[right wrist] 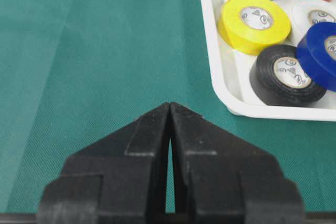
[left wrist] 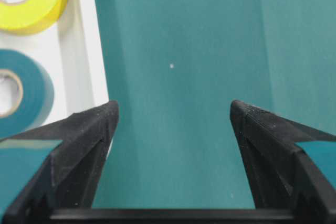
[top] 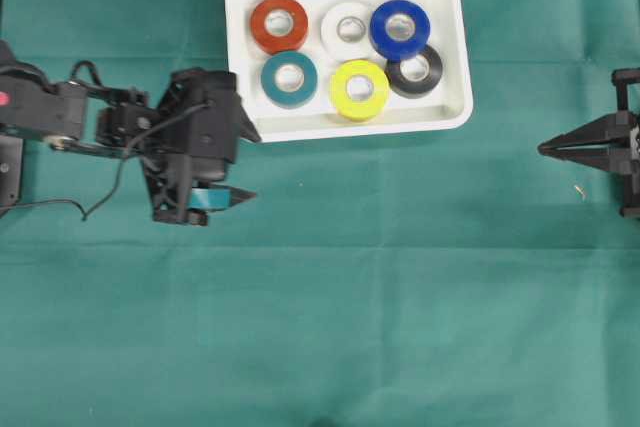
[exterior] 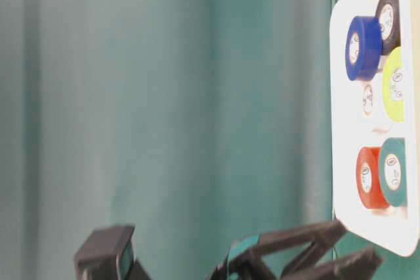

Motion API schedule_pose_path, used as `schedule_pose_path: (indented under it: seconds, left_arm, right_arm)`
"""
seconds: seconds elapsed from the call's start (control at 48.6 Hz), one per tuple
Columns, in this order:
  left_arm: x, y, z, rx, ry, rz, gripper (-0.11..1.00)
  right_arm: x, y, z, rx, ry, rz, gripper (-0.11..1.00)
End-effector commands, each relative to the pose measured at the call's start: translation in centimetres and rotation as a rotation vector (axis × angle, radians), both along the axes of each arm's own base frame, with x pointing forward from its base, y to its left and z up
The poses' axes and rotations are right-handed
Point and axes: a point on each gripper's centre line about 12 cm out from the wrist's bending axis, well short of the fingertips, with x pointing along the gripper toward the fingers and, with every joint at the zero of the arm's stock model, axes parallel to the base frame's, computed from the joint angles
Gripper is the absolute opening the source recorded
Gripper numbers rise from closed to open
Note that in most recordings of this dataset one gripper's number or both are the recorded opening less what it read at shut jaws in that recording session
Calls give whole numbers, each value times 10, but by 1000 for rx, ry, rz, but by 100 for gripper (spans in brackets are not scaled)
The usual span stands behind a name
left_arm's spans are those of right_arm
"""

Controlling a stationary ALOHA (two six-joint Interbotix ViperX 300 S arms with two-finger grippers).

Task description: Put the tape into the white case with the left arm.

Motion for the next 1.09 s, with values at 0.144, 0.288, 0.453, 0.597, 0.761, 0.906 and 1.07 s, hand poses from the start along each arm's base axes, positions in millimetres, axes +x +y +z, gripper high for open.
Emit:
schedule_pose_path:
  seconds: [0.144,0.288,0.453,0.597,0.761,0.906,1.07]
  left_arm:
    - [-18,-1,12,-3,-49,-2,85]
    - [-29,0,17,-3,-69,-2,85]
    - [-44,0,22,-4,-100,-2,85]
    - [-57,0,23,-4,-126,-2,85]
    - [-74,1,24,-5,-161,-2,85]
    - [-90,1,23,-6,-207,-1,85]
    - [-107,2,21,-6,-258,0,85]
  right_arm:
    - [2,0,4,0,-9,-1,-9]
    - [2,0,4,1,-9,0,-9]
    - [2,0,4,0,-9,0,-9]
    - [2,0,4,1,-8,0,-9]
    - [2,0,4,0,-9,0,-9]
    - [2,0,4,1,-8,0,-9]
    - [2,0,4,1,-9,0,-9]
